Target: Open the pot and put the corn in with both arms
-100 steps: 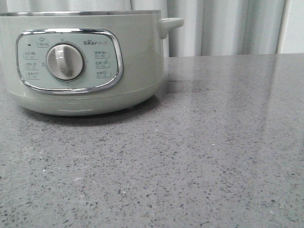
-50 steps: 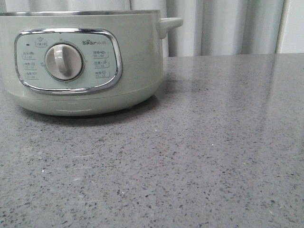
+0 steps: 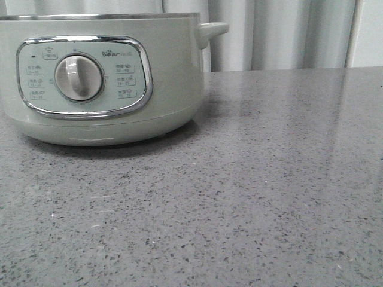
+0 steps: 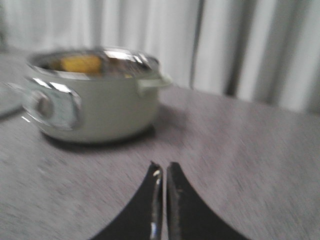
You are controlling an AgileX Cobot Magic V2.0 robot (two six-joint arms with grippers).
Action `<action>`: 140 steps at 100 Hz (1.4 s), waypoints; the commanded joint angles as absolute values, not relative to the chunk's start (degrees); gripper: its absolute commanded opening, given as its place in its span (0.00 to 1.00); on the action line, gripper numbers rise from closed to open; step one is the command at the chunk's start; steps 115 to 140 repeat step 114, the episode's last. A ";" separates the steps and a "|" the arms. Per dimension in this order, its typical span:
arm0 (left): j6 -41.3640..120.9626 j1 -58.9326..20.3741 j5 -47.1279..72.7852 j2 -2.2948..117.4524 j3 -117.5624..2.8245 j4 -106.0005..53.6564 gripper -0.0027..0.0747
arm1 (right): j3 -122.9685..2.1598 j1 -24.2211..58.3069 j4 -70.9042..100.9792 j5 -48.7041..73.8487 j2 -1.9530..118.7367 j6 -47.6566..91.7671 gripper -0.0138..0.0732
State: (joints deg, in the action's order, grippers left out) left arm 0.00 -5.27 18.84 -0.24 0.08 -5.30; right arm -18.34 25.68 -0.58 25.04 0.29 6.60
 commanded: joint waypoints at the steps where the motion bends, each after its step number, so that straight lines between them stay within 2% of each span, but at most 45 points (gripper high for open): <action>1: -0.72 -5.75 17.13 -1.87 1.52 -5.61 0.01 | -14.63 21.05 -1.90 18.47 1.15 7.08 0.08; 19: -0.72 -5.75 17.13 -1.87 1.52 -5.61 0.01 | -2.23 12.34 -1.90 11.17 0.70 7.08 0.08; 31: -0.72 -5.75 17.13 -1.87 1.52 -5.61 0.01 | 2.33 9.40 -1.90 11.98 -1.43 7.08 0.08; 34: -0.72 -5.75 17.13 -1.87 1.52 -5.61 0.01 | 2.05 8.88 -1.90 15.79 -1.79 7.08 0.08; 42: -0.72 -5.75 17.13 -1.87 1.52 -5.61 0.01 | 1.93 8.89 -1.90 19.28 -1.59 7.08 0.08; 140: -0.72 -5.75 17.13 -1.87 1.52 -5.61 0.01 | 2.15 8.89 -1.66 16.62 -1.59 7.08 0.08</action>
